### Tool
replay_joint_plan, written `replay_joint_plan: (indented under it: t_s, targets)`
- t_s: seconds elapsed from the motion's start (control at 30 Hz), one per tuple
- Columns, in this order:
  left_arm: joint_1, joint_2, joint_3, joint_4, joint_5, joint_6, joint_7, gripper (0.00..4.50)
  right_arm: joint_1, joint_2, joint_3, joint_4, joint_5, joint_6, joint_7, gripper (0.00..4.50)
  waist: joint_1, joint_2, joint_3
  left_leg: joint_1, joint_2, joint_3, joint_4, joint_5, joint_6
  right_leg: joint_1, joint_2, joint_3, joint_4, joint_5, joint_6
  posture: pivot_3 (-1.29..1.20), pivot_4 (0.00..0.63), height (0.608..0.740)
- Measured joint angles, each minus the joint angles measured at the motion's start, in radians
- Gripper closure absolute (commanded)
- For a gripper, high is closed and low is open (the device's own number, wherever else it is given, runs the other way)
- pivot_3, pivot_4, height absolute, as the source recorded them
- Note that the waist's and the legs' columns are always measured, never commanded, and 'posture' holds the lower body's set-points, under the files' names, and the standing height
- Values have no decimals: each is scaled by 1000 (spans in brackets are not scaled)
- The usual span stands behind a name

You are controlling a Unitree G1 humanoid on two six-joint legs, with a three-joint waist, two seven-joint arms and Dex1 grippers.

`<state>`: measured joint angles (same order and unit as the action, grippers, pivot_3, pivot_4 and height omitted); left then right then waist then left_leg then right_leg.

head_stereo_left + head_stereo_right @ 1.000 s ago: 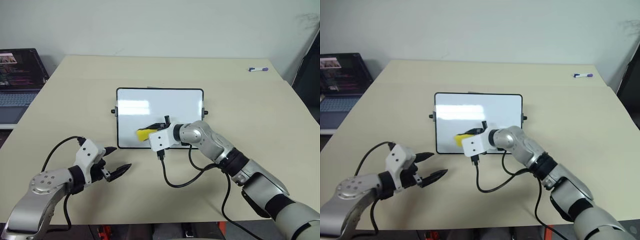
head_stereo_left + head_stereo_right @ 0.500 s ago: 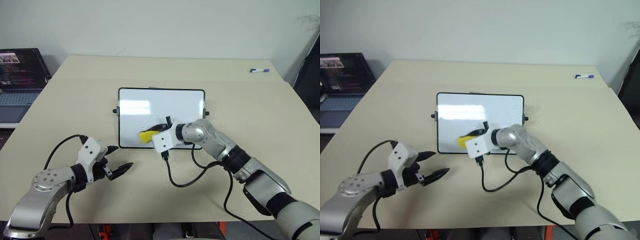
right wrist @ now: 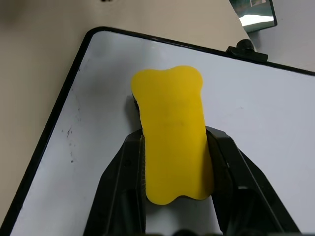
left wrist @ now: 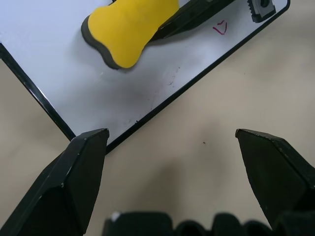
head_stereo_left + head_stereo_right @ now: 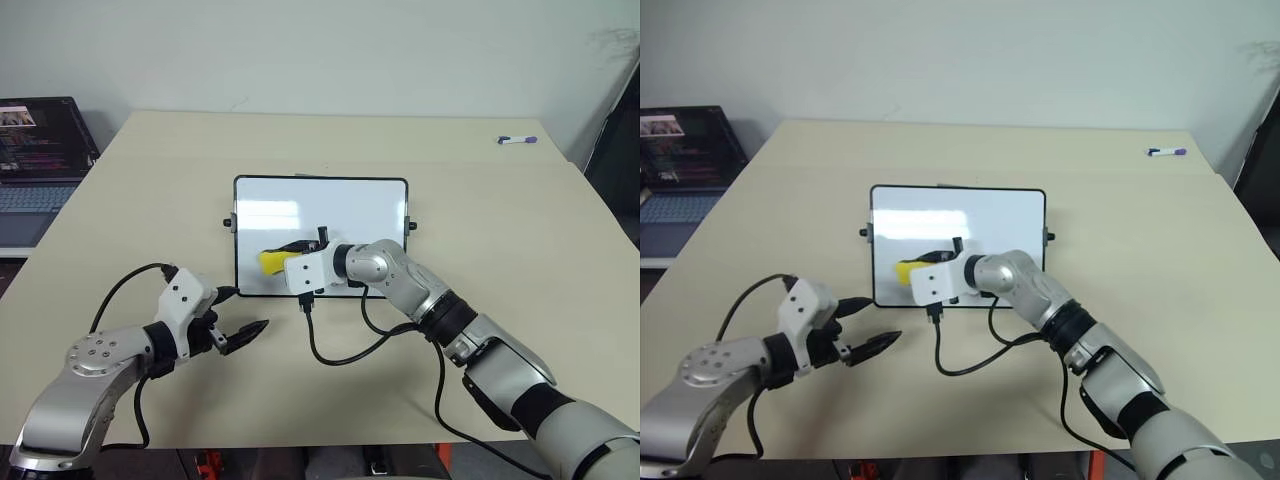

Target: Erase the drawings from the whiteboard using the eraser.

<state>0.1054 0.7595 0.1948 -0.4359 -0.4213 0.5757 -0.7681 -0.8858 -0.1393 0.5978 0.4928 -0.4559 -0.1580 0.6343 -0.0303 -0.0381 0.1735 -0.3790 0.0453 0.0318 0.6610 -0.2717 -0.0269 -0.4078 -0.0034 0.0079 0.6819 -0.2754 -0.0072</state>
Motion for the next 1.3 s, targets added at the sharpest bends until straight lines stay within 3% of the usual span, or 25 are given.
replay_joint_plan:
  t_s: [0.1, 0.27, 0.5, 0.67, 1.03, 1.3]
  targets:
    - [-1, -2, -8, -5, 0, 6, 12, 0, 76, -1, -83, -104, 117, 128, 85, 3200, 4, 0, 0, -2, 0, -1, 0, 0, 0, 0, -1, -1, -1, 0, 0, 0, 150, 740]
    - [-36, -6, -22, -14, -2, 8, 15, 0, 282, -60, -221, -534, 392, 479, 246, 3200, 6, 1, 0, -6, 0, -3, 0, -1, -1, -3, -1, -3, -2, 0, 0, 0, 150, 740]
    - [-91, -17, -78, 2, -2, -1, -2, 0, 526, -253, -364, -857, 473, 657, 228, 3200, 4, 1, 1, -4, 0, -2, -1, -1, -1, -2, -1, -3, -2, 0, 1, 0, 150, 740]
    - [-122, -18, -109, 63, 6, -40, -36, 0, 658, -331, -415, -966, 498, 736, 189, 3200, -2, 1, 1, -4, 0, -1, -1, -1, -1, -2, 1, -1, -2, -2, 3, 0, 150, 740]
    - [-153, -18, -122, 177, 28, -110, -102, 0, 785, -381, -453, -1087, 554, 840, 103, 3200, 2, 1, 1, -4, 0, -1, 0, -1, -1, -2, 1, 0, -2, -4, 7, 0, 150, 740]
    - [-168, -18, -151, 181, 45, -123, -121, 0, 696, -477, -285, -1004, 323, 649, 18, 3200, -3, 1, 1, -3, 0, 1, 0, -1, -1, -3, 2, 1, -2, -4, 7, 0, 150, 740]
